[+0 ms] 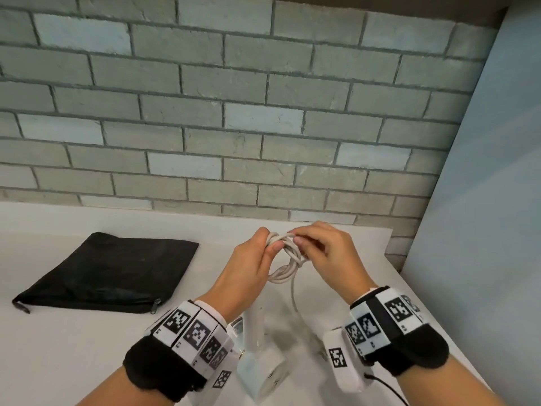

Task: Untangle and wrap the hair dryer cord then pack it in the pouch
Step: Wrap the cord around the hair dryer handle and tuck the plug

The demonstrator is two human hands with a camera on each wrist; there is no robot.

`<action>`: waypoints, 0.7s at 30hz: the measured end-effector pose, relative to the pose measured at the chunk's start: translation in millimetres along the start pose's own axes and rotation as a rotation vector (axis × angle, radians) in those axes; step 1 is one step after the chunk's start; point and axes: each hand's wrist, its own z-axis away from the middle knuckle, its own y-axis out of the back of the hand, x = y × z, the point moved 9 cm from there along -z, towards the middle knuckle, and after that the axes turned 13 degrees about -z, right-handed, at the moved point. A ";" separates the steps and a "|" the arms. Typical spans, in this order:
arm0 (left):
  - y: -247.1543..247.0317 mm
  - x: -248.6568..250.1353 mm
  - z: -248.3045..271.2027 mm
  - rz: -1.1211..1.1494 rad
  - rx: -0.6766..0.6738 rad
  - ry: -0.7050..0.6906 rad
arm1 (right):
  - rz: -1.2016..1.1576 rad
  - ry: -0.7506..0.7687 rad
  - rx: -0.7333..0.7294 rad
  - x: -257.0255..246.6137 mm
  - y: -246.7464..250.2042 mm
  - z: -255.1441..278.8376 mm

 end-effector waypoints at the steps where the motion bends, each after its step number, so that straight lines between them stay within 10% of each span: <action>1: 0.4 -0.9 0.4 0.004 0.001 0.006 | -0.034 -0.042 0.001 3.9 -4.8 1.1; 16: -4.7 -7.5 -7.8 0.009 0.049 0.051 | -0.979 -0.548 -0.085 23.8 -44.7 22.7; 21: -7.2 -6.9 -9.5 0.024 0.035 0.049 | -0.865 -0.554 -0.088 23.6 -44.9 23.7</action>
